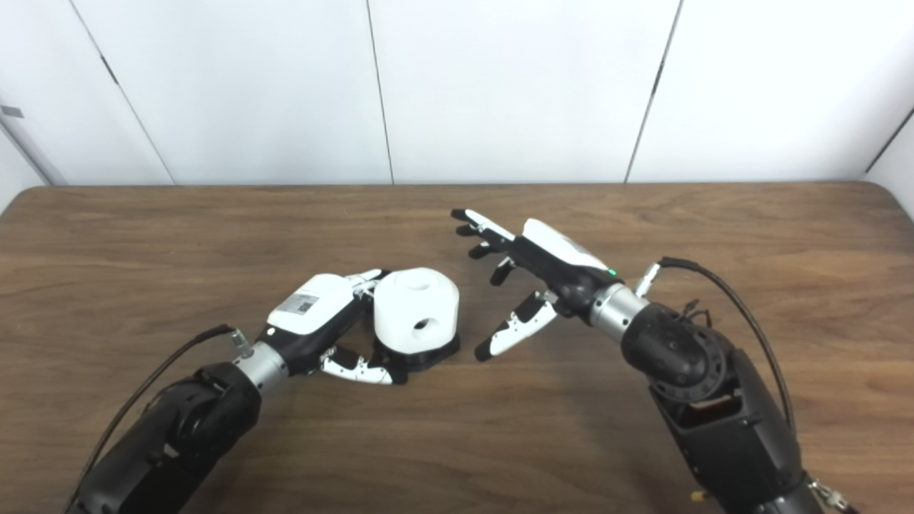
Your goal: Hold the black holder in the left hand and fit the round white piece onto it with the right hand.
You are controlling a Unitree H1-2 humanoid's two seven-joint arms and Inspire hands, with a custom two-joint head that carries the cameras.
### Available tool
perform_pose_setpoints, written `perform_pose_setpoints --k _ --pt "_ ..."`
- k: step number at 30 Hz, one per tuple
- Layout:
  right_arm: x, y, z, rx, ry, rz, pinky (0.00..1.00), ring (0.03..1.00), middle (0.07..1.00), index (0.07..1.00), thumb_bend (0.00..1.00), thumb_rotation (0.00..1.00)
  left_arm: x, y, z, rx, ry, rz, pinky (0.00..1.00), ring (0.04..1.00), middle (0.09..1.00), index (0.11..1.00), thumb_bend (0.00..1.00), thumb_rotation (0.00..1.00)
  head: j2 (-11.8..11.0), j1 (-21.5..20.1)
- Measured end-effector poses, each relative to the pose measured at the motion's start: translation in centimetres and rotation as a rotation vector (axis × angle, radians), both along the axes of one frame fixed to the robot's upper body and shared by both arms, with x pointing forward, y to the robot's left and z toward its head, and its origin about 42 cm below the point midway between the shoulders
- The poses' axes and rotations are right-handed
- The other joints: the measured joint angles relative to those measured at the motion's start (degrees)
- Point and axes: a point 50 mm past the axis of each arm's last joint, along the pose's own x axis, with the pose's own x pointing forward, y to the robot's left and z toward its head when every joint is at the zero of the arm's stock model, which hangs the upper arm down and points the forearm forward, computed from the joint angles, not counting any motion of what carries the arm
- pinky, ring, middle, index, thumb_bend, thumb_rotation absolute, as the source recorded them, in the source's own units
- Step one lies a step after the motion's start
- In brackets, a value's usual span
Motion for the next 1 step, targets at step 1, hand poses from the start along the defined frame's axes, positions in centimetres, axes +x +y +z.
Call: perform_pose_setpoints --k 1 --pt "0.02 -0.08 0.04 0.001 -0.001 -0.002 0.70 0.838 0.916 1.000 0.90 0.10 0.00 0.00 0.00 0.000 -0.001 0.000 0.88 0.933 0.857 0.488 0.52 0.06 0.0 0.0"
